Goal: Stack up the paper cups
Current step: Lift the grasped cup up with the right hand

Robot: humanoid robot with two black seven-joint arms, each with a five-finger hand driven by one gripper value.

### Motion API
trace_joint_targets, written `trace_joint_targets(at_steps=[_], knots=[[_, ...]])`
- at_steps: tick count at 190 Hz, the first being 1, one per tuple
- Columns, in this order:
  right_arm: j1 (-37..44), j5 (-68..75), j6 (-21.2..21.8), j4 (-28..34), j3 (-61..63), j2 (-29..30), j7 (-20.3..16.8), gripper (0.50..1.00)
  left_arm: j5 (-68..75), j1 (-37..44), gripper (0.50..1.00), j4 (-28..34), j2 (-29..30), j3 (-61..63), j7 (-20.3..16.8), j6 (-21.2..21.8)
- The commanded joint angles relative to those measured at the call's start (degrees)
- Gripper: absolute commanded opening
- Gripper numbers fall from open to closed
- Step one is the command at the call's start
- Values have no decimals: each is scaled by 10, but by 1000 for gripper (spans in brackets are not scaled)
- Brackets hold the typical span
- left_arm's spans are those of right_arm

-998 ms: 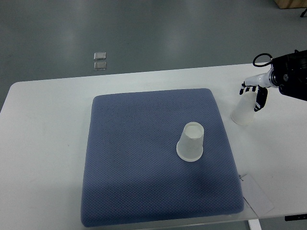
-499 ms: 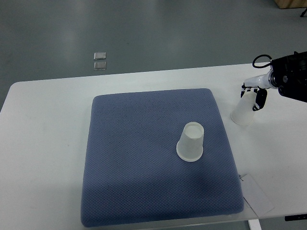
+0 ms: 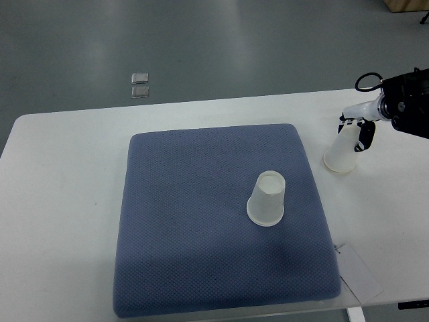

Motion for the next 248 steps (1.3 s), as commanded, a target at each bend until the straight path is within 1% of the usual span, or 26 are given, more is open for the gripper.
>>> trace_joint_targets(at_steps=[1,8,9,11,36,64,96,164,221,248], knots=[[26,2,4,7,0,-9,0,695,0,0,1000,0,0,0,0,0],[26,2,4,7,0,-9,0,695,0,0,1000,0,0,0,0,0],[36,3,12,21,0,-20,0,695,0,0,1000,0,0,0,0,0],[39,3,14,24,1,-24,0,695,0,0,1000,0,0,0,0,0],[85,4,23,53,0,-46,0,695,0,0,1000,0,0,0,0,0],[124,4,43,76,-1,-74,0,697,0,0,1000,0,0,0,0,0],[170,11,52,97,-1,-99,0,697,0,0,1000,0,0,0,0,0],[225,13,83,105,-9,-124,-2,697,0,0,1000,0,0,0,0,0],[249,13,103,108,-11,-126,-2,699,0,0,1000,0,0,0,0,0],[271,13,124,129,-11,-133,-2,703,0,0,1000,0,0,0,0,0]])
